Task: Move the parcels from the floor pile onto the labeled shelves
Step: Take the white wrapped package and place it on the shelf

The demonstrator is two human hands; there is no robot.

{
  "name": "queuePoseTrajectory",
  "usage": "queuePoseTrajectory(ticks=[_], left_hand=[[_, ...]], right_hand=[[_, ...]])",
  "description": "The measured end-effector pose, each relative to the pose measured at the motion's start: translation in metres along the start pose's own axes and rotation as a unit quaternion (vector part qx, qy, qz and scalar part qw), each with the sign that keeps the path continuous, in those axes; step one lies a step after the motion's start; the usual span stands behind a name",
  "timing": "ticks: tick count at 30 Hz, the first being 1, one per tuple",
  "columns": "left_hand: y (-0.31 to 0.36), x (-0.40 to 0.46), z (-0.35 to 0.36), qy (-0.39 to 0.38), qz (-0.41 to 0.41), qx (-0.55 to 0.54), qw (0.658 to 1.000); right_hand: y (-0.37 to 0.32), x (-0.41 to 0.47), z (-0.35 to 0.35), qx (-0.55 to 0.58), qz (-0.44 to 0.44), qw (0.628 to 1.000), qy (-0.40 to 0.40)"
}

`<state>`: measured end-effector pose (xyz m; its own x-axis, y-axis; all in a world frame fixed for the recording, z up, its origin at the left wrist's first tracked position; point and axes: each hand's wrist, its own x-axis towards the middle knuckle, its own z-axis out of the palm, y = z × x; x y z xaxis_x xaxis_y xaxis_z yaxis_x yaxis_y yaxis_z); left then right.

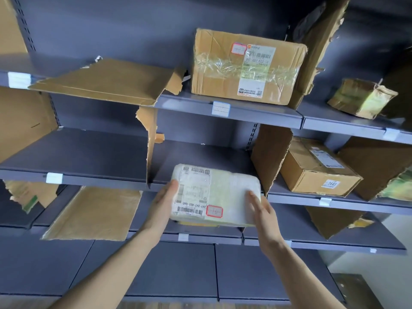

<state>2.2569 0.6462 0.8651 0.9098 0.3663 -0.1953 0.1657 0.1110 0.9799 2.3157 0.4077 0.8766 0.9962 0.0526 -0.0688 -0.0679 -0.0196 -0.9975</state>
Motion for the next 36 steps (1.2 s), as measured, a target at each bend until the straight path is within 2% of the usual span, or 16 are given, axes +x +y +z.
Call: queuePoseTrajectory(ticks=[5,9,17,22,31,36], left_hand=[[0.043,0.022,0.011,-0.009,0.09,0.011,0.996],[0.052,0.046,0.016,0.033,0.112,0.042,0.992],[0.04,0.109,0.029,0.121,0.084,0.2,0.969],[0.029,0.15,0.034,0.173,0.053,0.273,0.945],[0.032,0.169,0.045,0.158,0.018,0.204,0.966],[0.023,0.146,0.044,0.174,0.025,0.168,0.97]], right_hand=[[-0.033,0.033,-0.004,-0.016,-0.064,0.996,-0.06],[-0.032,0.069,-0.003,-0.072,-0.068,0.991,-0.084],[-0.009,0.142,0.016,-0.171,-0.12,0.976,-0.056],[0.008,0.176,0.022,-0.187,-0.099,0.976,-0.058],[0.008,0.208,0.033,-0.209,-0.058,0.976,-0.031],[0.016,0.204,0.039,-0.218,0.008,0.976,0.007]])
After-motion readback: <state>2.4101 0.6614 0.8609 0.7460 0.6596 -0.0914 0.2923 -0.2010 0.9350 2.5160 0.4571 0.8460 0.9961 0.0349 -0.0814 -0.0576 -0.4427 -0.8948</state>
